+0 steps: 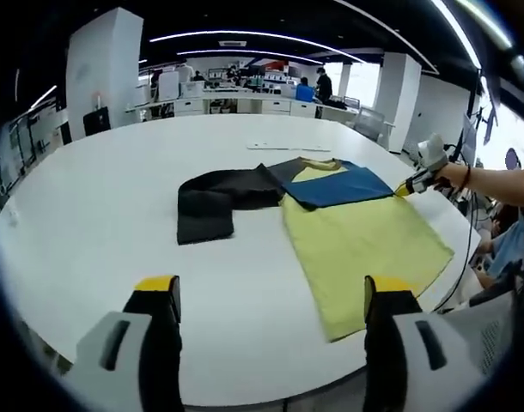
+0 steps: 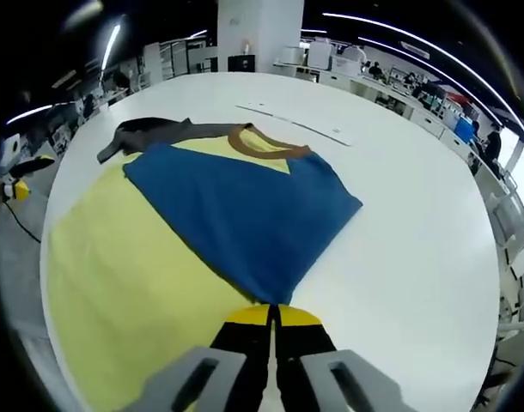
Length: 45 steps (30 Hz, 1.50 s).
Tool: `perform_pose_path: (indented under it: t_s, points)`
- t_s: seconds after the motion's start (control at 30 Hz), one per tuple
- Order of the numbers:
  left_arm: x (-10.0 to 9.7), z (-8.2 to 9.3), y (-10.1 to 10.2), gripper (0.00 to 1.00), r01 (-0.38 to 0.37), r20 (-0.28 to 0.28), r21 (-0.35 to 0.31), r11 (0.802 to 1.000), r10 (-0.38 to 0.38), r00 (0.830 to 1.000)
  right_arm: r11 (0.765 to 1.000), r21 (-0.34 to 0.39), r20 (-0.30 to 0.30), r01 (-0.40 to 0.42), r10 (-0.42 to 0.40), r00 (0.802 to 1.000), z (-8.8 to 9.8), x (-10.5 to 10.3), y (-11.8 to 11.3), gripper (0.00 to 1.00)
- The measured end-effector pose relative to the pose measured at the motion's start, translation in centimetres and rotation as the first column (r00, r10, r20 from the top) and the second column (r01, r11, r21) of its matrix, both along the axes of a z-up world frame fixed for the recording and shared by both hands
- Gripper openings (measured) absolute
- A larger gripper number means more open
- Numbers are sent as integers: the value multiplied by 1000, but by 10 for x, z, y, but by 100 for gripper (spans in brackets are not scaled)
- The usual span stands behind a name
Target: Fold the garment on the visible template until the final outline fits inside the template.
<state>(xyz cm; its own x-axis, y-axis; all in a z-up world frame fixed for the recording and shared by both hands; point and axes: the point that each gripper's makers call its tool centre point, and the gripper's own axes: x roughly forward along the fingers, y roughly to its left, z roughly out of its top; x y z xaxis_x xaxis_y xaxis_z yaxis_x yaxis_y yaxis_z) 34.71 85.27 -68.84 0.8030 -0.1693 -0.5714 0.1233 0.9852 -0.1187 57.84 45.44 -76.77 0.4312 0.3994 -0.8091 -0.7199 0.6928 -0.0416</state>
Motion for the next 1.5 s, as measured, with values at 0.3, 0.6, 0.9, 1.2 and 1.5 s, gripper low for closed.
perform_pose_path:
  t_s: [0.3,0.6,0.9,1.2,1.5]
  points:
    - [6,-3,-1,83,-3,-15,19,1000,3,1000,1000,12,-3,13,-13,1000,0,1,-6,0]
    - [10,-5,8,78,-56,-24,10,998,56,998,949,206,-33,239,-237,971,17,5,-4,44]
    - [29,1,19,76,-141,18,-17,990,142,990,914,370,17,166,-186,982,65,-21,27,78]
    - [49,-9,23,66,-223,4,-57,973,224,975,903,425,68,61,-99,993,107,-53,46,97]
    - [68,-27,40,55,-330,-20,-61,942,329,944,905,425,100,30,-80,992,123,-74,44,96]
